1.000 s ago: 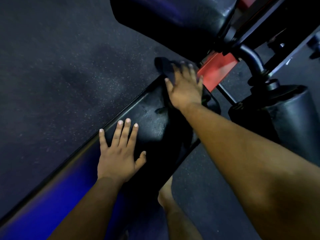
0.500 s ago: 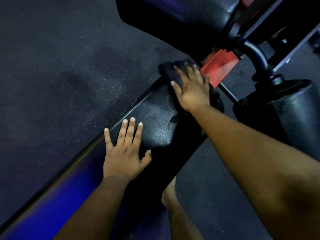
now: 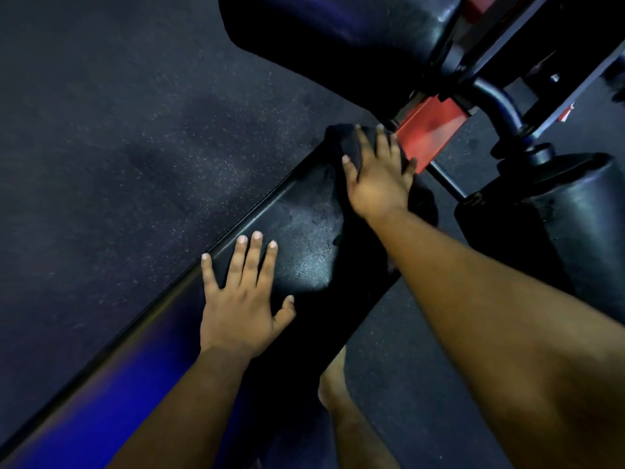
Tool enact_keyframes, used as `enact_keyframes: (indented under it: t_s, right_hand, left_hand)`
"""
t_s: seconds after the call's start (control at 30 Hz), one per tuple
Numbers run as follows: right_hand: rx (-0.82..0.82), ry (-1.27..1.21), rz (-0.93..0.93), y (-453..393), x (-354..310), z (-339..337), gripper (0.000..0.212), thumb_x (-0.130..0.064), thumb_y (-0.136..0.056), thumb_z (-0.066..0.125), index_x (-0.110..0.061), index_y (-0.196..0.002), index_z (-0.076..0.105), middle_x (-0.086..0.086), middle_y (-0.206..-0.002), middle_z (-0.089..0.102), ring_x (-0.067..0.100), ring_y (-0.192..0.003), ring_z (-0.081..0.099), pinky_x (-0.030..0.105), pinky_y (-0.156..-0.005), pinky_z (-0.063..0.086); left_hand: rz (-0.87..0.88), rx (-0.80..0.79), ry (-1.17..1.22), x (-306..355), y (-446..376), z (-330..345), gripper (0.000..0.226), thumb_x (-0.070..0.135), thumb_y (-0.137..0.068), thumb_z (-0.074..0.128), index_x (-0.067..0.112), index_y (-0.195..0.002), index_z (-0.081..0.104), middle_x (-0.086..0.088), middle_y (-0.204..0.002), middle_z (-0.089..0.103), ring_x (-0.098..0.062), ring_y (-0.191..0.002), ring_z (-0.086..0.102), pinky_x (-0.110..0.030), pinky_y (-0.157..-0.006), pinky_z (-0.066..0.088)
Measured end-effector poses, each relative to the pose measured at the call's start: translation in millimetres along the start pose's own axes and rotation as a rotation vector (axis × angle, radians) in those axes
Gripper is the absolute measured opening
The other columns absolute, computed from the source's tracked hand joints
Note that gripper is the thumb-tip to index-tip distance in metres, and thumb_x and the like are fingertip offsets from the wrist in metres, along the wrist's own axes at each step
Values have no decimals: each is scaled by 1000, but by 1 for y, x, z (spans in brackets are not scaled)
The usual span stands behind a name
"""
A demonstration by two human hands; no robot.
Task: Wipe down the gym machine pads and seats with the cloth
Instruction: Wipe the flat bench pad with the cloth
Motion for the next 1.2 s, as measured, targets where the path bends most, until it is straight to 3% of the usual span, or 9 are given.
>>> enact_keyframes:
  t_s: [0.07,0.2,0.27,0.47,0.57,0.7,0.9,1.07,1.2]
  right_hand:
    - [62,10,3,34,-19,8,63,-51,-104,31,-35,-162,16,2,-172,9,27,-158,7,63,-123,12]
    - [-101,80,-403,154,-30,26,63,-50,-103,31,-38,-162,16,-2,-172,7,25,-159,5,57,-125,11]
    - [-153,137,-510,134,-14,21,64,-54,-101,28,-39,-162,15,-2,-172,9,25,-158,6,63,-123,14]
    - [-41,7,-76,14,-48,10,61,-49,-105,32,-37,-162,17,-1,-172,1,26,-158,-3,63,-123,1]
    - [-44,5,-292,78,-71,23,61,-39,-101,42,-37,-160,25,-1,-172,12,26,-158,7,59,-124,5]
    - [-183,132,-521,151,-23,30,65,-51,-100,35,-41,-161,17,-5,-172,8,21,-159,5,60,-124,10]
    - [-53,120,-78,72,-9,15,71,-65,-100,28,-40,-162,5,-2,-172,-4,28,-158,-8,73,-115,-4]
    - [-94,99,-375,56,-82,22,63,-57,-103,31,-42,-161,12,-4,-172,1,26,-158,-9,71,-118,-4]
    - [14,-18,-60,81,2,14,63,-56,-101,38,-45,-160,18,-5,-172,8,24,-158,4,69,-120,6]
  left_hand:
    - [-2,-12,2,0,-1,-1,89,64,-91,37,16,-163,17,-8,-171,6,-26,-158,5,-71,-119,2]
    - [-2,-28,9,0,0,-5,89,65,-92,36,14,-163,16,-9,-171,6,-25,-158,5,-72,-119,5]
    - [-4,-14,14,0,1,-5,92,64,-91,36,11,-163,13,-8,-171,7,-25,-158,6,-71,-119,6]
    - [-3,13,-6,-1,1,-2,95,66,-93,35,8,-163,5,-7,-172,3,-22,-159,2,-70,-120,5]
    - [-13,2,3,-1,2,-2,94,65,-92,35,7,-162,10,-8,-172,4,-23,-159,3,-71,-119,6]
    - [-6,-39,-10,-1,2,-4,92,66,-93,34,7,-162,15,-9,-171,2,-24,-159,1,-71,-119,6]
    - [-15,-12,3,0,-1,-2,93,66,-92,36,10,-163,9,-7,-172,1,-23,-159,0,-71,-120,3]
    - [-15,1,-17,-1,0,1,92,66,-93,30,10,-163,8,-7,-172,-2,-22,-159,-2,-70,-120,2]
    - [-2,-33,-21,0,0,2,92,65,-93,29,10,-163,6,-7,-172,-5,-23,-158,-7,-71,-119,0]
Point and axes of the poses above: each hand's wrist, its own y-axis away from the middle knuckle, its own z-axis out of the palm, x = y × z, the point moved 6 cm from there along -y, towards the middle knuckle
